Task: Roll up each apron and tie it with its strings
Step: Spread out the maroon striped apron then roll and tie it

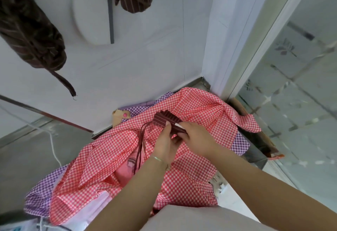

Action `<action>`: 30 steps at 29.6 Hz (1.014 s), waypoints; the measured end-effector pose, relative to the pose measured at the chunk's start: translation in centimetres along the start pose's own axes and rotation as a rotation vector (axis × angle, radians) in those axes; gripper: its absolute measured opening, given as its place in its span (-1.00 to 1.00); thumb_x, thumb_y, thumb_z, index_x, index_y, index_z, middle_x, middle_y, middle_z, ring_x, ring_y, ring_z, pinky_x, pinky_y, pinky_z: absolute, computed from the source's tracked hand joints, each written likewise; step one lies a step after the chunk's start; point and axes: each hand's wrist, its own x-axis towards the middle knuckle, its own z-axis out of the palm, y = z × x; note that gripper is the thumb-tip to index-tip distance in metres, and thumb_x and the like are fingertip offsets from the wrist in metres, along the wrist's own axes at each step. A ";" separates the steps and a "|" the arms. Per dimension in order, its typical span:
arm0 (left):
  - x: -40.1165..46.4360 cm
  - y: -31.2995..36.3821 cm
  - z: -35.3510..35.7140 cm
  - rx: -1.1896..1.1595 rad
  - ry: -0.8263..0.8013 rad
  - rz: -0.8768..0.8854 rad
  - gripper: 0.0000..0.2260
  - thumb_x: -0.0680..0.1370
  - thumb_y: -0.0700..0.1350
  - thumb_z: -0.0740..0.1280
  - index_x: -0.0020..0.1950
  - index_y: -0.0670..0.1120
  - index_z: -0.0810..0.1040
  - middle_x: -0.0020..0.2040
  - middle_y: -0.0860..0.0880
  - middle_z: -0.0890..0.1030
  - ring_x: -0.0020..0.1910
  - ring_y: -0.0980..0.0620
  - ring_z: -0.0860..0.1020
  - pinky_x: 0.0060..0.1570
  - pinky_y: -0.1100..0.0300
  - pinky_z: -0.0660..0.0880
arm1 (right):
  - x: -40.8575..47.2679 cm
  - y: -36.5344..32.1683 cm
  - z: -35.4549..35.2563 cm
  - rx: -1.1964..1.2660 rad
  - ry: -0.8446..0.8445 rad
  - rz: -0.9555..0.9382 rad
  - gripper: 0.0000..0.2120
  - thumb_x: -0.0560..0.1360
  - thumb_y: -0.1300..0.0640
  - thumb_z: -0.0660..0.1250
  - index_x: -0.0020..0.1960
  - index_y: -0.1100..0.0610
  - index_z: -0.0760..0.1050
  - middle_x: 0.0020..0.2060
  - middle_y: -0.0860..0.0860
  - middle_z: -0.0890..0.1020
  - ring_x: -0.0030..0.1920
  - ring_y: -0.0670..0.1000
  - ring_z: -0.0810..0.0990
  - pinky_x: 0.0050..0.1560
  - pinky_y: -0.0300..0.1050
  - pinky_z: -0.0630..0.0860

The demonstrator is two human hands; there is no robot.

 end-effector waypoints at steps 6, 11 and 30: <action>-2.3 3.4 1.5 0.012 -0.112 0.217 -0.63 0.60 -0.01 0.25 0.30 -0.23 0.49 0.20 -0.19 0.60 0.20 -0.10 0.58 0.21 0.03 0.50 | 0.5 -3.2 -4.5 0.626 -0.117 0.200 -0.79 0.64 0.08 0.18 0.17 0.10 0.54 -0.02 0.08 0.67 -0.01 0.10 0.64 0.08 0.03 0.56; -4.9 5.2 3.0 -0.009 -0.087 0.353 -0.76 0.54 -0.13 0.37 0.16 -0.21 0.57 0.00 -0.16 0.65 0.04 -0.14 0.62 0.03 -0.01 0.58 | -0.1 -6.2 -5.8 1.149 -0.054 0.397 -0.73 0.65 0.07 0.13 -0.01 0.07 0.60 -0.14 0.04 0.71 -0.13 0.02 0.68 -0.02 -0.08 0.60; -8.6 5.7 0.3 0.955 -0.151 0.946 -0.46 0.62 0.17 -0.01 0.57 0.14 -0.08 0.54 0.10 0.18 0.48 0.23 0.17 0.49 0.15 0.16 | 0.5 -13.1 -5.0 1.522 0.241 0.551 -0.44 0.58 -0.31 0.01 0.12 0.06 0.60 0.00 0.05 0.70 0.08 0.07 0.63 0.12 -0.03 0.52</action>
